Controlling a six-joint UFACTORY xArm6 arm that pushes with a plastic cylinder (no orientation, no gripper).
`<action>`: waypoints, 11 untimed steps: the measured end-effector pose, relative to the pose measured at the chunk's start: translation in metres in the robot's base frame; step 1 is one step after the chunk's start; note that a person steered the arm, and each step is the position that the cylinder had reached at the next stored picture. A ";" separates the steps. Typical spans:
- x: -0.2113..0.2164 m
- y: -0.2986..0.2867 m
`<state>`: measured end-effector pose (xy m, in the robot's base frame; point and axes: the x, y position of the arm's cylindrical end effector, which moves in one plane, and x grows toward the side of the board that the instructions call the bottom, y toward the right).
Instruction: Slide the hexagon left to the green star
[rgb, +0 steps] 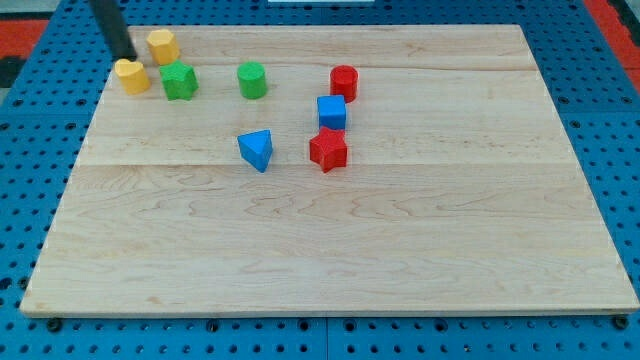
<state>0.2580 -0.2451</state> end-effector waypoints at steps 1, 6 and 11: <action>0.045 0.010; -0.024 -0.026; 0.027 0.032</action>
